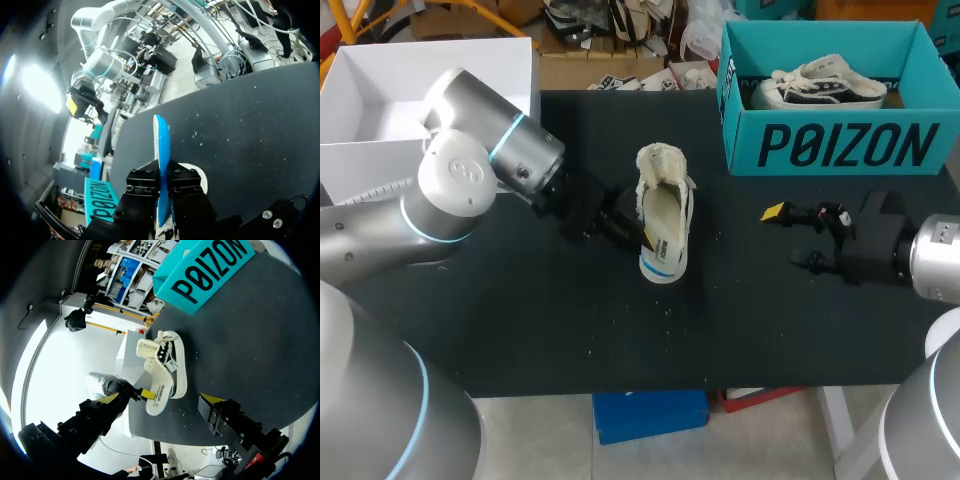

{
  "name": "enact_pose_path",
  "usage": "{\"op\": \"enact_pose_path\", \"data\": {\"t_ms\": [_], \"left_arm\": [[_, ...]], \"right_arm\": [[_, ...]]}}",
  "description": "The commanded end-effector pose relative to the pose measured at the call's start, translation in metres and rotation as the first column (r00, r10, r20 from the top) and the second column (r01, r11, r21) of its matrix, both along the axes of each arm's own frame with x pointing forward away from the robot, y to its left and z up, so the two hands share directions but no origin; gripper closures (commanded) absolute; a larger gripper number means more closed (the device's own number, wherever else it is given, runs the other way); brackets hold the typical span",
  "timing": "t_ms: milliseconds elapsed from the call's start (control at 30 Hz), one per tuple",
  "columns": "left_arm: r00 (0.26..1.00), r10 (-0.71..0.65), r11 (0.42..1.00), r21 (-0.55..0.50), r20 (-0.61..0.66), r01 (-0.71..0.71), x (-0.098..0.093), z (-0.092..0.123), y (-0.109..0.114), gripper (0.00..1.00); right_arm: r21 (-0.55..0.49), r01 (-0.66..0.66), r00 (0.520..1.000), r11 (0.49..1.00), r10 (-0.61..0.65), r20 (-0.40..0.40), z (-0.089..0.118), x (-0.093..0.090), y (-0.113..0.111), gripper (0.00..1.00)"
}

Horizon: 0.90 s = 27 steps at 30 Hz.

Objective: Take the shoe out of the shoebox, open the shoe tongue, remove and reinsert the insole, then place the shoe into the shoebox

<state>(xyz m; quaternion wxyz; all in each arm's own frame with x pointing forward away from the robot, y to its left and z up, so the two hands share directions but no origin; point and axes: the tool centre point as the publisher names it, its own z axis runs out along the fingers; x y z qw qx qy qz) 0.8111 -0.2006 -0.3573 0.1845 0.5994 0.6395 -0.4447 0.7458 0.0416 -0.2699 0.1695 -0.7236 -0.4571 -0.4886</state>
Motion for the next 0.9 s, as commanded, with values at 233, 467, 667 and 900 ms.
{"op": "enact_pose_path", "data": {"t_ms": [233, 467, 667, 900], "left_arm": [[1.000, 0.013, 1.000, 0.000, 0.018, -0.013, 0.014, -0.008, -0.007, 1.00], [0.999, 0.034, 0.999, 0.014, 0.017, -0.034, 0.029, -0.015, -0.006, 1.00], [0.998, 0.050, 0.999, 0.020, 0.023, -0.050, 0.043, -0.017, -0.008, 1.00], [0.997, 0.076, 0.996, 0.035, 0.034, -0.077, 0.054, -0.024, -0.007, 0.98]], "right_arm": [[-0.002, 0.001, 1.000, 1.000, -0.001, -0.001, 0.000, 0.001, 0.001, 0.00], [-0.002, 0.001, 1.000, 1.000, -0.001, -0.001, 0.000, 0.001, 0.001, 0.00], [-0.002, 0.001, 1.000, 1.000, -0.001, -0.001, 0.000, 0.001, 0.001, 0.00], [-0.002, 0.001, 1.000, 1.000, -0.001, -0.001, 0.000, 0.001, 0.001, 0.00]]}}
